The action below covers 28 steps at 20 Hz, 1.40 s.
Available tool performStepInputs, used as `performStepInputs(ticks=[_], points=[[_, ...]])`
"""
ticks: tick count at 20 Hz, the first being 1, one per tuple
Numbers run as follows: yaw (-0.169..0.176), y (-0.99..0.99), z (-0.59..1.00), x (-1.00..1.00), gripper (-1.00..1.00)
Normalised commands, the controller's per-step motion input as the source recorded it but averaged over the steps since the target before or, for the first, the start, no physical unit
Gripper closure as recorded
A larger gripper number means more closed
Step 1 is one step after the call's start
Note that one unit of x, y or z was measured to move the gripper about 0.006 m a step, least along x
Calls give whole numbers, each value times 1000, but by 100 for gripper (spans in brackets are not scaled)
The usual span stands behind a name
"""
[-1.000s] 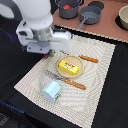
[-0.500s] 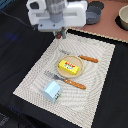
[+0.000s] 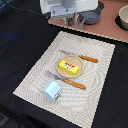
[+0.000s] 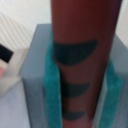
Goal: Interact with the objects in diverse but meaningful ways.
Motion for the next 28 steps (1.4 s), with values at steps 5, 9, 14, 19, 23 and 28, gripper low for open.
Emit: performStepInputs(ticks=[5,9,14,19,23,28], points=[[-7,545,474,637,100],[-10,574,447,610,100],[-7,681,405,525,100],[-3,706,395,505,100],[-14,678,192,496,100],[-34,603,-21,378,100]])
